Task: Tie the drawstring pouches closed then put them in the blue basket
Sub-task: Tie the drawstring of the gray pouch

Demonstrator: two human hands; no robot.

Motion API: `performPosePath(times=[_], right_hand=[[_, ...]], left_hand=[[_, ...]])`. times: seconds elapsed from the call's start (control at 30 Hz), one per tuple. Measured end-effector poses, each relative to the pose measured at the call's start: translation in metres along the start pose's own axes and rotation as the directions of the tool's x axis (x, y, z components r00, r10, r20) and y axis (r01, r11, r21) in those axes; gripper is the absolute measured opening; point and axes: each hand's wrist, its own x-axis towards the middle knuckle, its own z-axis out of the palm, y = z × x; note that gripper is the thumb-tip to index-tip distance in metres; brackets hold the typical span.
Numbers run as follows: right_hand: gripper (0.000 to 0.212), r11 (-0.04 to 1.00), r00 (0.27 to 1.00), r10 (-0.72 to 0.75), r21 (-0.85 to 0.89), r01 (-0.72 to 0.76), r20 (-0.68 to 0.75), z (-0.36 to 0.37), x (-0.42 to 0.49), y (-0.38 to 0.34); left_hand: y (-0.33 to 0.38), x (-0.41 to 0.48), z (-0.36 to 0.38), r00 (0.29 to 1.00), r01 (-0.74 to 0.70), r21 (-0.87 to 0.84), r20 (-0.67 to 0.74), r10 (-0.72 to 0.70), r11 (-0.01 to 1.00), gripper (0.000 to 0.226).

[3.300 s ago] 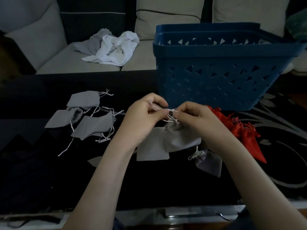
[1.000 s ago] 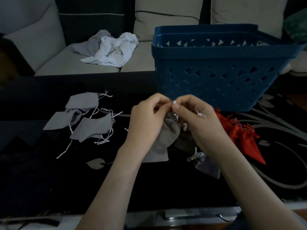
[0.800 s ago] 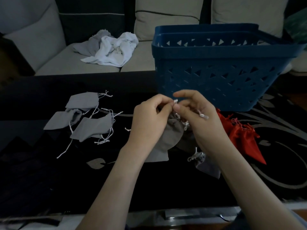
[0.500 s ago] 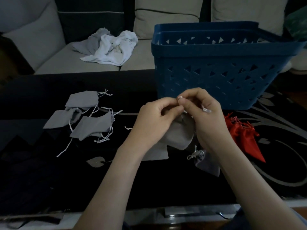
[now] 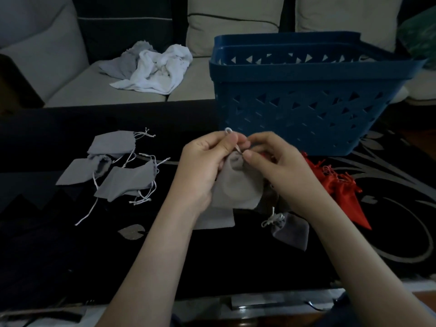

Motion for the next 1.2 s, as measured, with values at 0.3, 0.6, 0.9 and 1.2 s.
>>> performPosePath(times=[0.3, 0.6, 0.9, 1.2], right_hand=[[0.019, 0.931, 0.969, 0.0, -0.354, 0.091, 0.249, -0.014, 0.0, 0.006], [0.034, 0.976, 0.973, 0.207, -0.083, -0.2, 0.097, -0.022, -0.002, 0.013], [0.022, 0.828, 0.97, 0.116, 0.519, -0.214, 0.214, -0.015, -0.007, 0.004], [0.019, 0.994, 0.991, -0.113, 0.001, 0.113, 0.066, -0.013, -0.008, 0.007]], left_hand=[[-0.008, 0.009, -0.01, 0.996, -0.039, 0.298, 0.086, 0.013, 0.954, 0.022], [-0.02, 0.014, -0.012, 0.987, -0.15, 0.52, 0.131, 0.095, 0.841, 0.024], [-0.022, 0.014, 0.002, 0.981, -0.19, 0.43, 0.122, 0.151, 0.883, 0.022], [-0.028, 0.016, 0.003, 0.99, -0.13, 0.41, 0.005, 0.14, 0.903, 0.017]])
